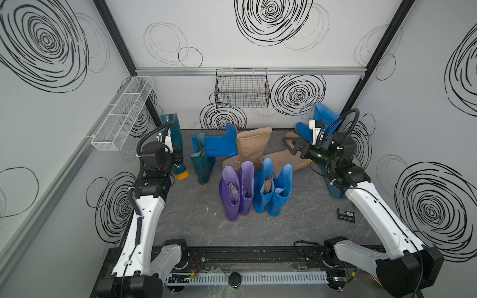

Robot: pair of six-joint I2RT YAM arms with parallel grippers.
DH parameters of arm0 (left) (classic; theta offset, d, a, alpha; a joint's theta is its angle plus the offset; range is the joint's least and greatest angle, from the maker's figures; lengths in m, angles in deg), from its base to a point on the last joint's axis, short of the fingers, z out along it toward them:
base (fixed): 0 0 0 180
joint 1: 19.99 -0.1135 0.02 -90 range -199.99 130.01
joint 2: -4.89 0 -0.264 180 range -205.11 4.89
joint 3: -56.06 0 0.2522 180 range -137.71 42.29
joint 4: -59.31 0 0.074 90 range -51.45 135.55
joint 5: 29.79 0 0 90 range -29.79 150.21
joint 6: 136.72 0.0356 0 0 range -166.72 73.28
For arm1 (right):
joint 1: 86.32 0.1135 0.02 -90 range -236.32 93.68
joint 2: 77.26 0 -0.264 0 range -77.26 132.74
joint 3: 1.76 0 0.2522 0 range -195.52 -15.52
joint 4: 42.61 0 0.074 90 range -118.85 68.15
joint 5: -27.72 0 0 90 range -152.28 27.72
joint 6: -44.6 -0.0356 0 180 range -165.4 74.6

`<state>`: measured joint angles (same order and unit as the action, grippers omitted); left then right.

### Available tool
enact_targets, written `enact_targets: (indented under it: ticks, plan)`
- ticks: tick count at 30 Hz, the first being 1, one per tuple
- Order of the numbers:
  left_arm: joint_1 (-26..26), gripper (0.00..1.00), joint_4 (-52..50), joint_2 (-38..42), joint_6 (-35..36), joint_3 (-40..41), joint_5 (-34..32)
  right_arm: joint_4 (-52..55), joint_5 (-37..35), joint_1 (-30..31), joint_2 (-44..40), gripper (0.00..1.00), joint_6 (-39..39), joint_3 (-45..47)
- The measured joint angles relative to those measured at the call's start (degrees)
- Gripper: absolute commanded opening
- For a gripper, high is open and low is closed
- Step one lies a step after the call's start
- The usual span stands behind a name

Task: Match and arrange rain boots in pairs
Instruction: Pair a pair of rain boots at the center of the board.

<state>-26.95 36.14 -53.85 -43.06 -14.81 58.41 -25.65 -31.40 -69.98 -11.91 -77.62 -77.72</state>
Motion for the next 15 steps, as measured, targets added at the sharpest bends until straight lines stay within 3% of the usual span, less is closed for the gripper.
enact_targets:
  ticks: [10, 15]
  plan:
    - [-2.1, 0.0, 11.5, -12.1, 0.4, 1.5, 5.9, 0.5, -0.3, 0.0, 6.3, 0.96, 1.4, 0.0]
    - [-3.5, 0.0, 18.9, -14.4, 2.0, 4.7, 9.9, 1.4, -0.2, 0.0, 7.1, 0.96, 2.1, 0.0]
